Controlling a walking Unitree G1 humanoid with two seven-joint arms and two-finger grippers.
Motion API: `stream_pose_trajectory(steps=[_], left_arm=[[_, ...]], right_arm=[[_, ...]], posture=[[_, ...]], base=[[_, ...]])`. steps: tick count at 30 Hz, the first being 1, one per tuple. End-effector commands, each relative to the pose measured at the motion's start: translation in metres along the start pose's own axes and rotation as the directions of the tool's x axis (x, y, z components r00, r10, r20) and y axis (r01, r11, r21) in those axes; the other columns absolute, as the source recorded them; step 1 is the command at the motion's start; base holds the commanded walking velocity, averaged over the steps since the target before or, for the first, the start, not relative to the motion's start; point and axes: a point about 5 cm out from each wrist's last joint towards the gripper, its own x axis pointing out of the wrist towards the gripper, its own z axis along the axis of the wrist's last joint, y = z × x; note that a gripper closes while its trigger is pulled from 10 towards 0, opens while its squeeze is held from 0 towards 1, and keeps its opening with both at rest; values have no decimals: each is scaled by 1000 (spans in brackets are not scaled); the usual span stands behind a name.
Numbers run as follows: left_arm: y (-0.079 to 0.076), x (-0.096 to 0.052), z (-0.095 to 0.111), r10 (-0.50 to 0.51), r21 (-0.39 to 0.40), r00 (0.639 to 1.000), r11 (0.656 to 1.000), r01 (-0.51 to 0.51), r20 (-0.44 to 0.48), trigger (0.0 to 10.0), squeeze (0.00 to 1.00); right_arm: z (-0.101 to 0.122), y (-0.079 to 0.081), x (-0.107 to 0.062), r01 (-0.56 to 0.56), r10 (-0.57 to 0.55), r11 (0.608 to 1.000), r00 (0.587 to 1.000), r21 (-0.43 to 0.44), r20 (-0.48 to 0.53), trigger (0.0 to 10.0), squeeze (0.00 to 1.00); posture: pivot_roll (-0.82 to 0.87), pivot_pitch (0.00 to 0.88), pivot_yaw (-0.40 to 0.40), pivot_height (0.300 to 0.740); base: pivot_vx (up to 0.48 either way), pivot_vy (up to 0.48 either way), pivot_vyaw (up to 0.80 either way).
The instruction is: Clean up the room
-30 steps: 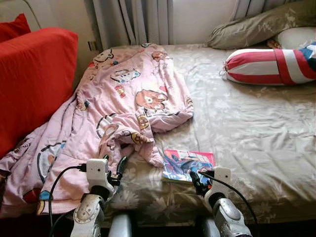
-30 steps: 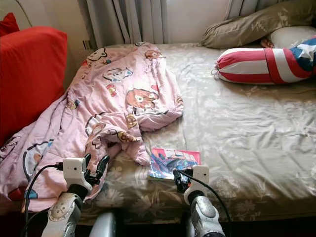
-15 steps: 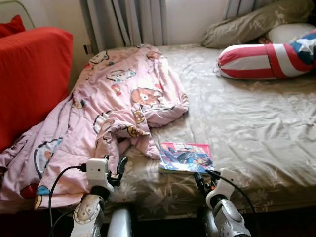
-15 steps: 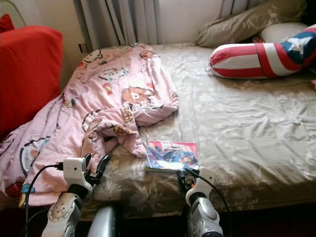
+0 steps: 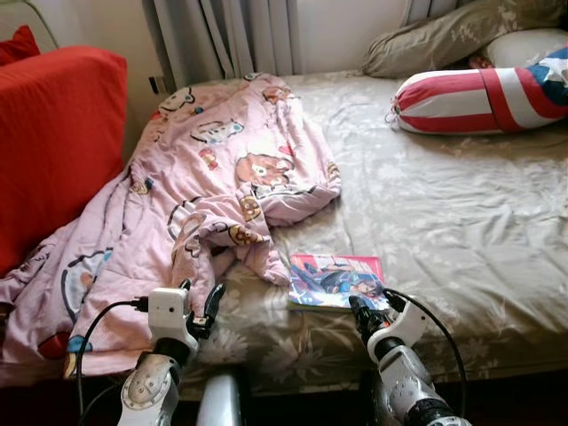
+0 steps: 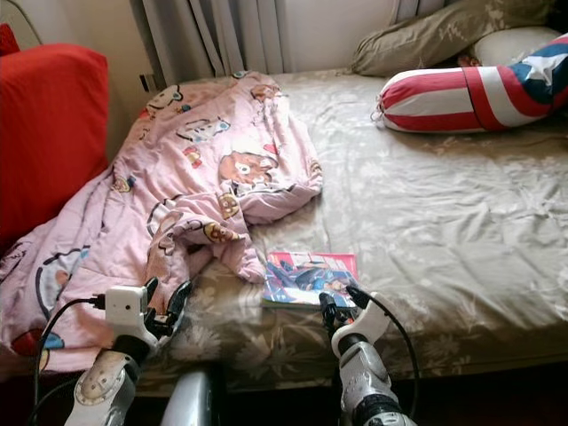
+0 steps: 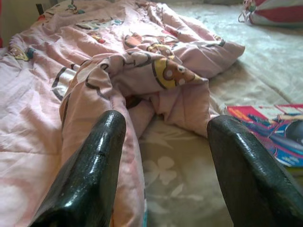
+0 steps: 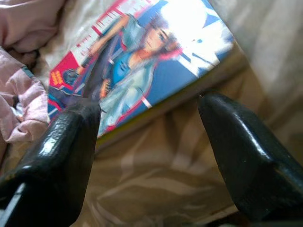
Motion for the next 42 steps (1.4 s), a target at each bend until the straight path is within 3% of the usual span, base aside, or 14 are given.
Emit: stream_pose_trajectory(steps=[1, 19, 29, 42], left_arm=[[5, -3, 3, -6, 17, 1000, 1000, 6, -8, 10000, 0], [7, -21, 6, -18, 43, 999, 999, 20, -48, 10000, 0], [7, -22, 9, -22, 49, 998, 998, 25, -56, 10000, 0], [7, -24, 11, -26, 53, 998, 998, 30, -64, 10000, 0]], right_arm=[[-2, 3, 1, 0, 1, 1000, 1000, 17, -8, 10000, 0], [-2, -3, -1, 22, -23, 997, 1000, 77, 13, 10000, 0], [16, 10, 5, -63, 53, 993, 994, 104, 101, 10000, 0], [11, 10, 5, -54, 47, 991, 997, 119, 64, 10000, 0]], posture=[[163, 33, 97, 538], [200, 82, 123, 538], [205, 83, 129, 538], [215, 85, 132, 538]], base=[[0, 0, 0], [0, 0, 0], [0, 0, 0], [0, 0, 0]])
